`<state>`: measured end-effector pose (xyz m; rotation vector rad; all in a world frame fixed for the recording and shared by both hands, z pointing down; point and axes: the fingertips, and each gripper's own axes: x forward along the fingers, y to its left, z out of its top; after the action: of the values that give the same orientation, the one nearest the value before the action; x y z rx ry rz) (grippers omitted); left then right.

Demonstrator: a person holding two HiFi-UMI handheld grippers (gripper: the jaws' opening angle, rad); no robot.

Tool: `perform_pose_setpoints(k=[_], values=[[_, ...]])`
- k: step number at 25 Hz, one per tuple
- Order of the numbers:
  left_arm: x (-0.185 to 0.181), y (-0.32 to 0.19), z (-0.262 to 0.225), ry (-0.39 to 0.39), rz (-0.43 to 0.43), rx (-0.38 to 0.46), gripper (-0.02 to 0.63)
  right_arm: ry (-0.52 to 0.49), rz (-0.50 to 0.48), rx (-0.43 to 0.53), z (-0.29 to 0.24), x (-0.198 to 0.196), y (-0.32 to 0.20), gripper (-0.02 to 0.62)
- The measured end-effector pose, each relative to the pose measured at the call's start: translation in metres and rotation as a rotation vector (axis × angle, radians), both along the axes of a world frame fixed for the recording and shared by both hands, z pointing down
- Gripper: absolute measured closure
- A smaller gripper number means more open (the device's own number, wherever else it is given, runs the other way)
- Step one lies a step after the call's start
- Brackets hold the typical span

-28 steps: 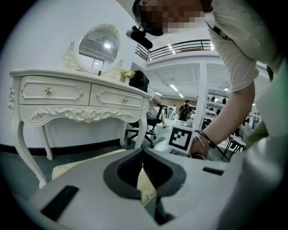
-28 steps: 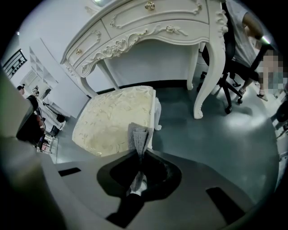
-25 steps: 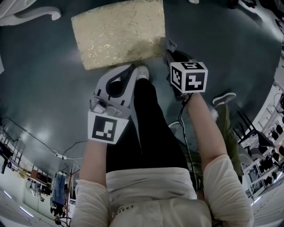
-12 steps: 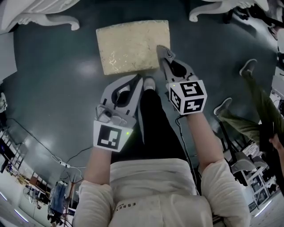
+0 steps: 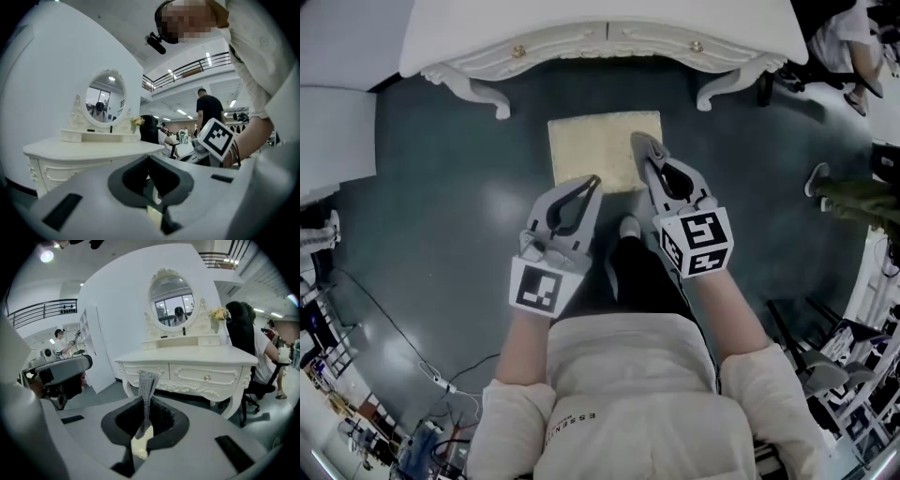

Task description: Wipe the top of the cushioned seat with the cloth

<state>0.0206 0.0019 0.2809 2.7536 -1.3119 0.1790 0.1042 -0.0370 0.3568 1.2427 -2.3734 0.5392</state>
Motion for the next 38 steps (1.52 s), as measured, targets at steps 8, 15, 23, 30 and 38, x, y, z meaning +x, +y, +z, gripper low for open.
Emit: perform_pose_setpoints(k=[8,15,23,30,38], values=[[-0.029,0.003,-0.104,-0.016,-0.061,0.102,0.603,-0.012,-0.033,0.172,-0.127,-0.01,0.001,0.568],[-0.045,-0.002,-0.172,-0.076,-0.065,0.191,0.603,-0.058,-0.046,0.335,-0.216,-0.017,0.001,0.568],[-0.06,-0.013,-0.23,-0.069,-0.111,0.269,0.603,-0.092,-0.06,0.473,-0.283,-0.027,0.001,0.568],[-0.067,-0.004,-0.247,-0.082,-0.119,0.284,0.603,-0.1,-0.073,0.531,-0.304,-0.032,0.012,0.568],[-0.058,0.01,-0.24,-0.09,-0.095,0.277,0.603,-0.107,-0.058,0.532,-0.299,-0.029,0.022,0.568]])
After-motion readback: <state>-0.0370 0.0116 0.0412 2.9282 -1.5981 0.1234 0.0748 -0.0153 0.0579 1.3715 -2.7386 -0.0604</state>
